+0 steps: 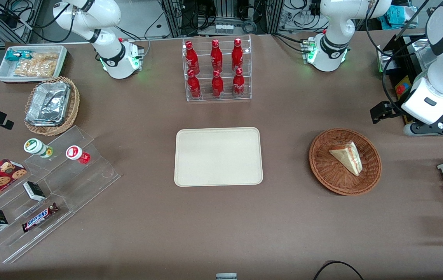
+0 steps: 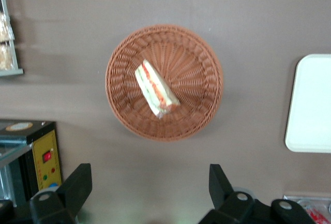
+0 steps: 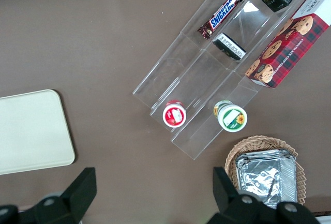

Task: Place sandwich from basket to tray
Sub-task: 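Move the left gripper down over the wrapped sandwich in the wicker basket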

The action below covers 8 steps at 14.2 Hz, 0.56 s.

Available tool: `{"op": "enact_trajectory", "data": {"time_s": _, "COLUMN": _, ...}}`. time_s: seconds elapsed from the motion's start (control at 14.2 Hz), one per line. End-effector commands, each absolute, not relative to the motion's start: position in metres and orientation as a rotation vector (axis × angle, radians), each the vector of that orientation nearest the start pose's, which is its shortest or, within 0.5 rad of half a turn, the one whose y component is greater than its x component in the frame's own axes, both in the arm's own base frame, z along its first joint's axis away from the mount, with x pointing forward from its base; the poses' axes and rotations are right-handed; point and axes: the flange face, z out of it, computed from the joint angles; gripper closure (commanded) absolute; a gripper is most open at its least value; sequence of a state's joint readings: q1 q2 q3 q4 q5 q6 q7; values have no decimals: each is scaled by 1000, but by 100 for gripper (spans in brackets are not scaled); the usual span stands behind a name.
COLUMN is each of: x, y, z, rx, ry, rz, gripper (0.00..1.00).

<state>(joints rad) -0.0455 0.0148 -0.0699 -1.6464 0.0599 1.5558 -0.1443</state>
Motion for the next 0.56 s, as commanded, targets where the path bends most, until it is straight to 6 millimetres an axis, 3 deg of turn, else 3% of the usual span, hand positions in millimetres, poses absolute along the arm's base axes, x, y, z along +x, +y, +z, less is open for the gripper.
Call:
{"op": "enact_trajectory", "data": {"time_s": 0.0, "x": 546, "y": -61, "z": 585, "rx": -3073, "ry": -31, "rz": 208, "gripper": 0}}
{"op": "enact_trajectory", "data": {"time_s": 0.14, "x": 548, "y": -63, "z": 569, "rx": -3067, "ry": -22, "rz": 251, "gripper": 0}}
{"op": "enact_trajectory", "data": {"time_s": 0.28, "x": 555, "y": -62, "z": 527, "rx": -3055, "ry": -23, "rz": 342, "gripper": 0}}
{"op": "enact_trajectory", "data": {"time_s": 0.49, "x": 539, "y": -52, "z": 458, "rx": -3058, "ry": -36, "rz": 325, "gripper": 0}}
